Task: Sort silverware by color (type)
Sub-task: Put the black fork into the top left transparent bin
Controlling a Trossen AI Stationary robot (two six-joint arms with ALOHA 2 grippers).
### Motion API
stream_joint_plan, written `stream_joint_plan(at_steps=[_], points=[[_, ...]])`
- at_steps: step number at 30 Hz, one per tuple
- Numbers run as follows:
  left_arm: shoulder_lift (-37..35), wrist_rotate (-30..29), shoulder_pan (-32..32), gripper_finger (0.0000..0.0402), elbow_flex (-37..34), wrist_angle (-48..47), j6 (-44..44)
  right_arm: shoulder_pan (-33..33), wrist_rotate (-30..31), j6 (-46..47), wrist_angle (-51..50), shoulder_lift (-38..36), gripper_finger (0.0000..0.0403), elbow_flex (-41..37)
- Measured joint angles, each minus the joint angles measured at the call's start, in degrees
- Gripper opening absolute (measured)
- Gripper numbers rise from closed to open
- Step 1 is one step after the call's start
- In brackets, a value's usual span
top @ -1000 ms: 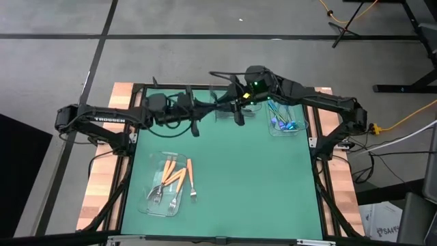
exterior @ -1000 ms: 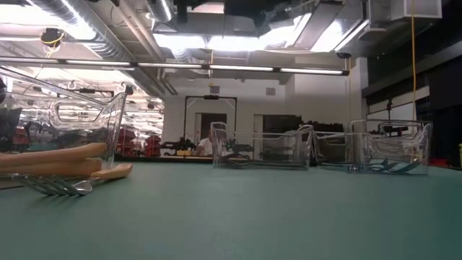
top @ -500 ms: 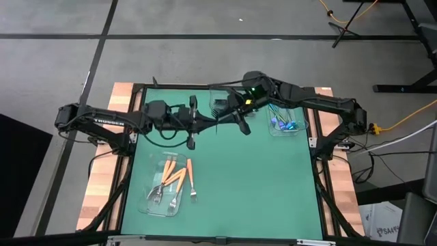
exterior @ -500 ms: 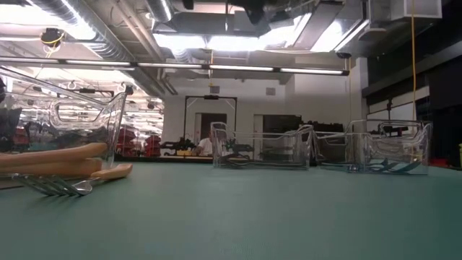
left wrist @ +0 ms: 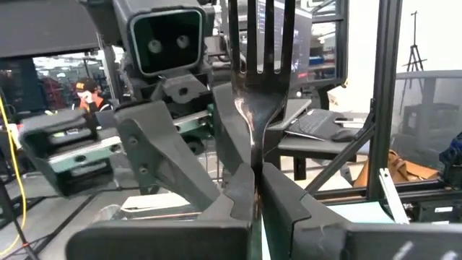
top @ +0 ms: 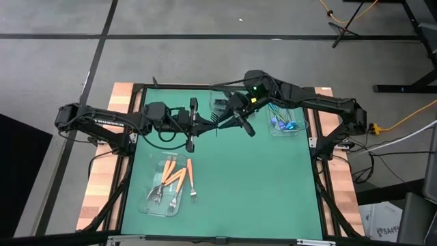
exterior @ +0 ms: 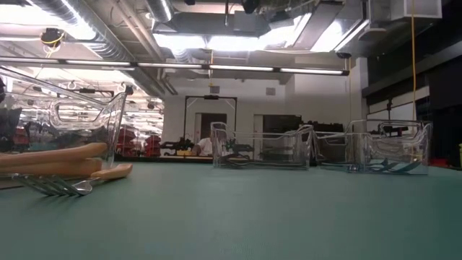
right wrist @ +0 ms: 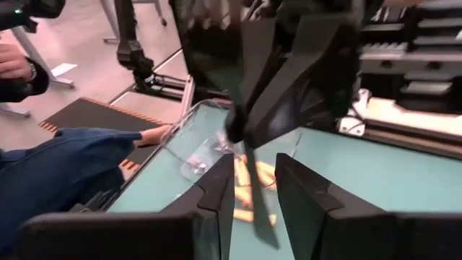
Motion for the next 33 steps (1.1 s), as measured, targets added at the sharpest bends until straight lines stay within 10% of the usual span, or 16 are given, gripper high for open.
stream_joint_plan(at_steps=[33], points=[[0.0,0.0,-0.1,0.0003,0.0,0.1,3.0,3.3,0.3,0.0,3.2,1.9,0.0044,0.0]])
